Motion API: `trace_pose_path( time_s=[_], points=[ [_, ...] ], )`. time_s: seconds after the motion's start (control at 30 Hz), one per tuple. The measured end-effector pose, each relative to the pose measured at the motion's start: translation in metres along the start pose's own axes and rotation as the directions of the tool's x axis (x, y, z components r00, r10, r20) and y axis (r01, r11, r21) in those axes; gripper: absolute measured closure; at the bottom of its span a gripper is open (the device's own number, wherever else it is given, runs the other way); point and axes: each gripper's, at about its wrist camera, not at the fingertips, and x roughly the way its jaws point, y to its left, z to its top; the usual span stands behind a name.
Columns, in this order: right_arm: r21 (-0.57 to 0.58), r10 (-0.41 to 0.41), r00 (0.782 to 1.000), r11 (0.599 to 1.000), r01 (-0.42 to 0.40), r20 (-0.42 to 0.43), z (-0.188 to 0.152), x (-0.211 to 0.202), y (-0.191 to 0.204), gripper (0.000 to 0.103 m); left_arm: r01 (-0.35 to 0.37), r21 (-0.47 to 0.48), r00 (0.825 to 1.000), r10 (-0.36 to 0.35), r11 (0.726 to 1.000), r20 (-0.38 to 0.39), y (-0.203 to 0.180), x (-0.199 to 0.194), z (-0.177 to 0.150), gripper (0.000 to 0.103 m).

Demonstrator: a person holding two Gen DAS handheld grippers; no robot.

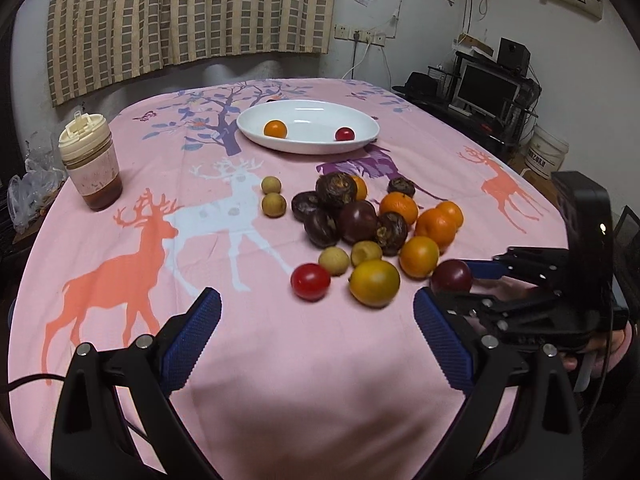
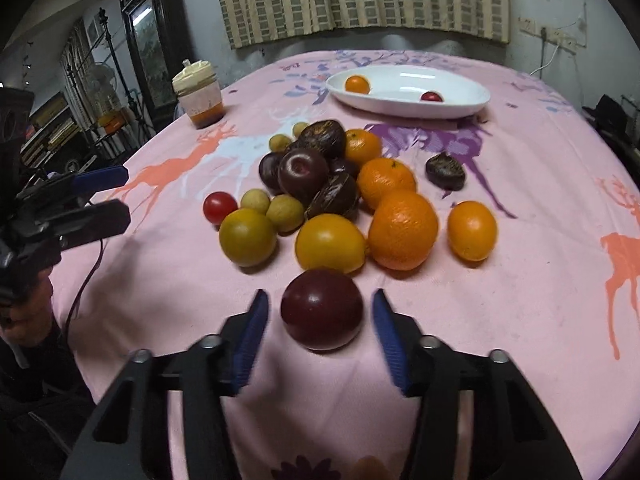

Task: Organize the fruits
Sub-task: 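Grasp a dark red tomato with the right tool while the left tool grasps a yellow tomato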

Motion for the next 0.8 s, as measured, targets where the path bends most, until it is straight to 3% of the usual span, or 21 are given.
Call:
trace_pose_path(
  time_s=[0.03,0.13,0.3,0.37,0.67,0.8],
  points=[
    [0.004,-0.004,1.0,1.0,0.004,-0.005,0.001,0.002,-0.001,0.063,0.005,0.002,1.0,-0.005,1.0,-0.002,-0.002,-0.001,-0.002,0.008],
    [0.023,0.002,1.0,1.0,-0.002,-0.001,-0.004,-0.001,-0.004,0.063,0.041,0.012,0.999,-0.041,0.999,-0.005,-0.01,-0.001,-0.004,0.009],
    [0.094,-0.002,0.998,0.996,-0.004,0.065,-0.016,-0.029,-0.015,0.063,0.065,0.046,0.996,-0.062,0.997,-0.064,-0.03,0.026,-0.001,0.037],
    [0.104,-0.013,0.997,0.995,0.005,0.077,-0.022,-0.039,-0.018,0.063,0.05,0.064,0.996,-0.045,0.997,-0.082,-0.037,0.04,0.0,0.043],
    [0.132,-0.016,0.993,0.991,0.001,0.114,-0.031,-0.057,-0.03,0.063,0.027,0.096,0.991,-0.014,0.995,-0.131,-0.051,0.069,0.006,0.043],
    [0.14,-0.013,0.993,0.99,-0.003,0.114,-0.032,-0.056,-0.034,0.063,0.004,0.108,0.99,0.011,0.994,-0.143,-0.053,0.078,0.007,0.057]
  ],
)
